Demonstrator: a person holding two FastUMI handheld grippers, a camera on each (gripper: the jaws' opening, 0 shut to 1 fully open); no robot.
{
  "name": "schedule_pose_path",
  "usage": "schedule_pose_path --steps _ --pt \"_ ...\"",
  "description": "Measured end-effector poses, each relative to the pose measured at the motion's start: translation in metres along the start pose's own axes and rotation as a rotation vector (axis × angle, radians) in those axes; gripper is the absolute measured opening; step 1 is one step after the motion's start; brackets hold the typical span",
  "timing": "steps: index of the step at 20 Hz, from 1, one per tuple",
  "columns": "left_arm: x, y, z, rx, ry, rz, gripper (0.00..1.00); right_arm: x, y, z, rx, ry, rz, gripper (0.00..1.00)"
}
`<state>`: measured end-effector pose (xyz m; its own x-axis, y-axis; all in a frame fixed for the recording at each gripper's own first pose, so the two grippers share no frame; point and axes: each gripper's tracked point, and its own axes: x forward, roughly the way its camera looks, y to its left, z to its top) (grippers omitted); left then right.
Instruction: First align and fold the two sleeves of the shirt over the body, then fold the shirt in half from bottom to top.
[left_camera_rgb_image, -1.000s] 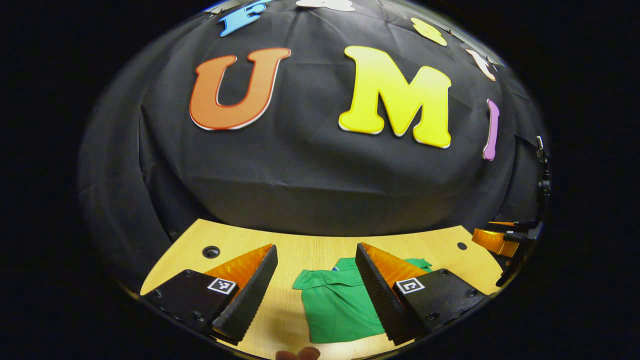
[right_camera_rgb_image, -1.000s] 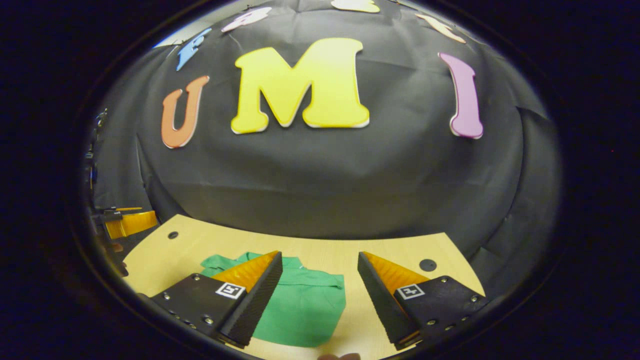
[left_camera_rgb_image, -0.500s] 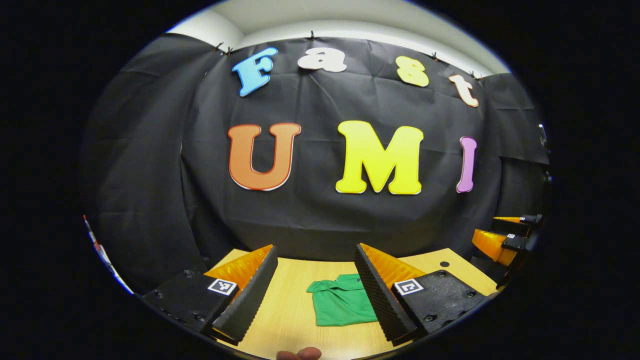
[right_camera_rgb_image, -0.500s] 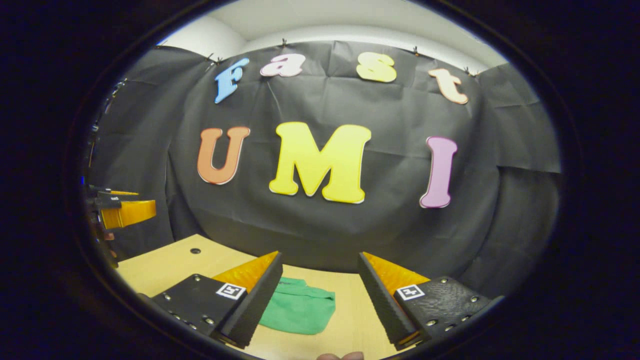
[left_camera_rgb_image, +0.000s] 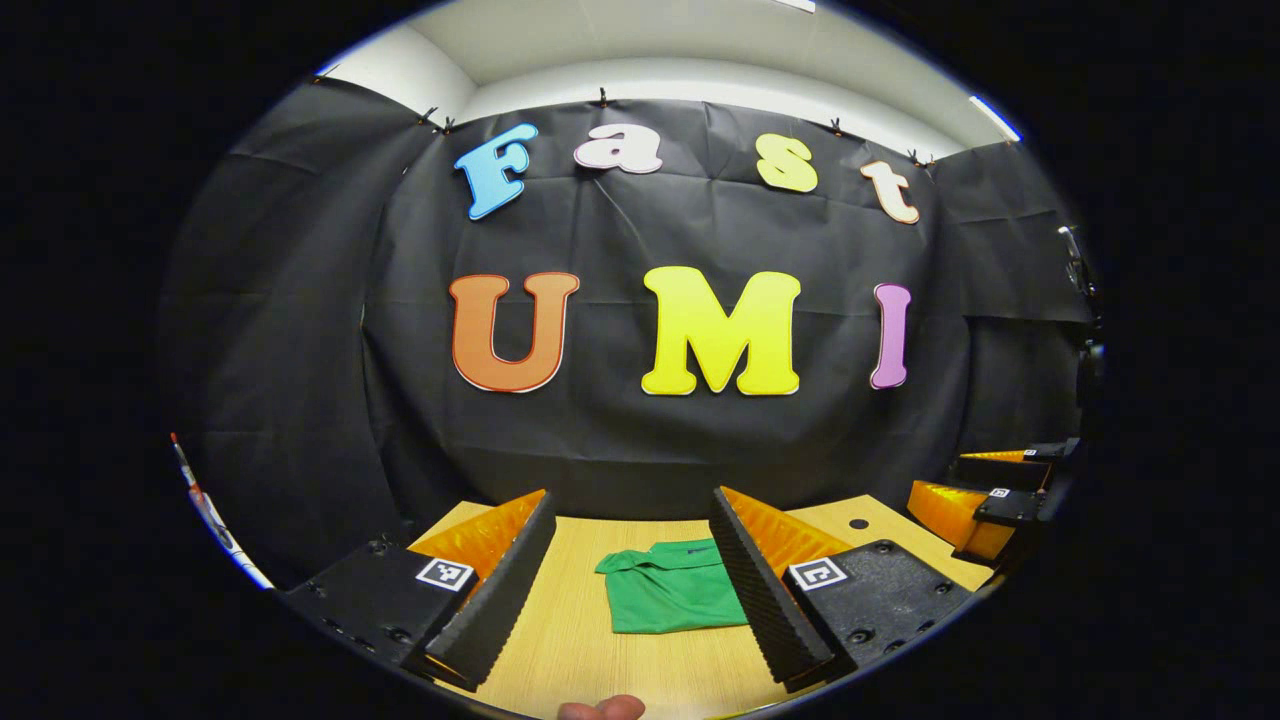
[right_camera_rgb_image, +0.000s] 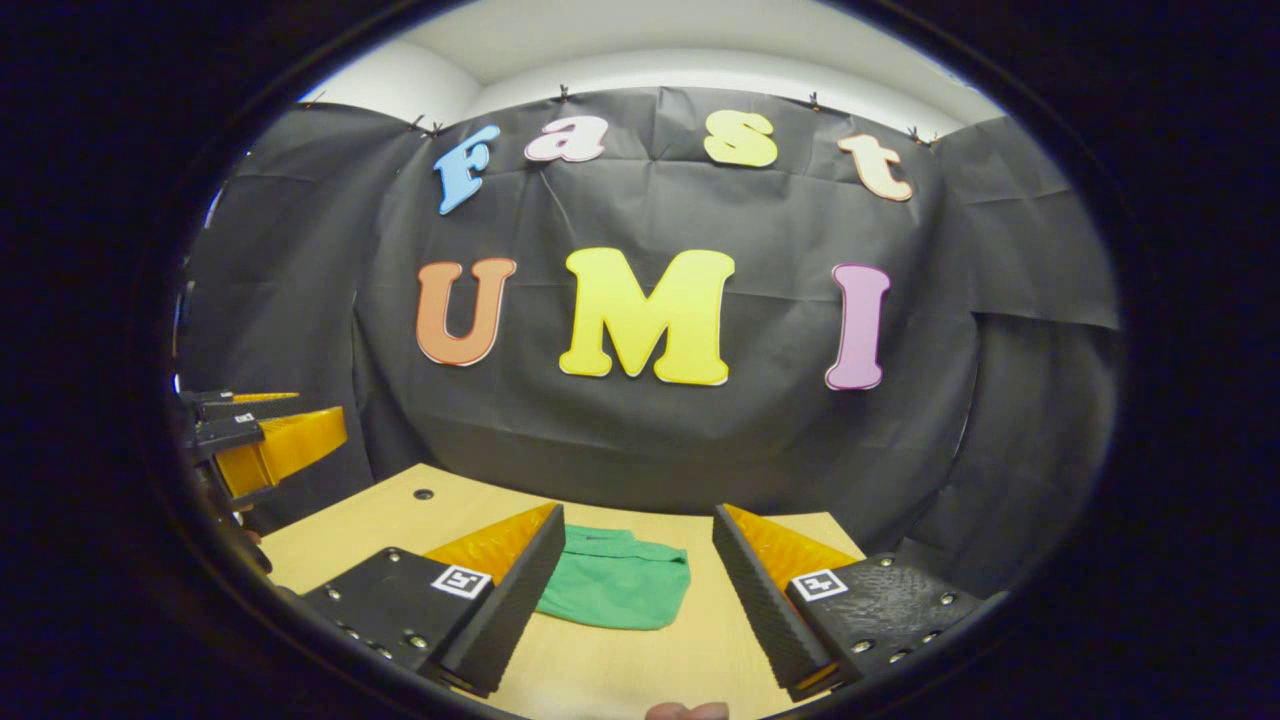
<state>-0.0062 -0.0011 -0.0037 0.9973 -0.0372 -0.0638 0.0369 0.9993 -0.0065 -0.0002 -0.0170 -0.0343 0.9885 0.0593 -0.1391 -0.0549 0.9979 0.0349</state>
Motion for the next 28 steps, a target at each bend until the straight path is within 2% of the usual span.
schedule_pose_path --steps 11,22,28 --pt "0.005 -0.007 -0.002 0.010 0.006 -0.015 0.98 0.002 -0.005 0.002 0.068 0.004 -0.068 0.93" --pt "0.009 -0.002 -0.004 0.010 0.011 -0.003 0.98 0.010 0.004 0.005 0.060 0.000 -0.042 0.93" --pt "0.014 -0.002 -0.007 0.005 0.018 -0.007 0.98 0.011 0.001 0.004 0.072 0.001 -0.057 0.93"
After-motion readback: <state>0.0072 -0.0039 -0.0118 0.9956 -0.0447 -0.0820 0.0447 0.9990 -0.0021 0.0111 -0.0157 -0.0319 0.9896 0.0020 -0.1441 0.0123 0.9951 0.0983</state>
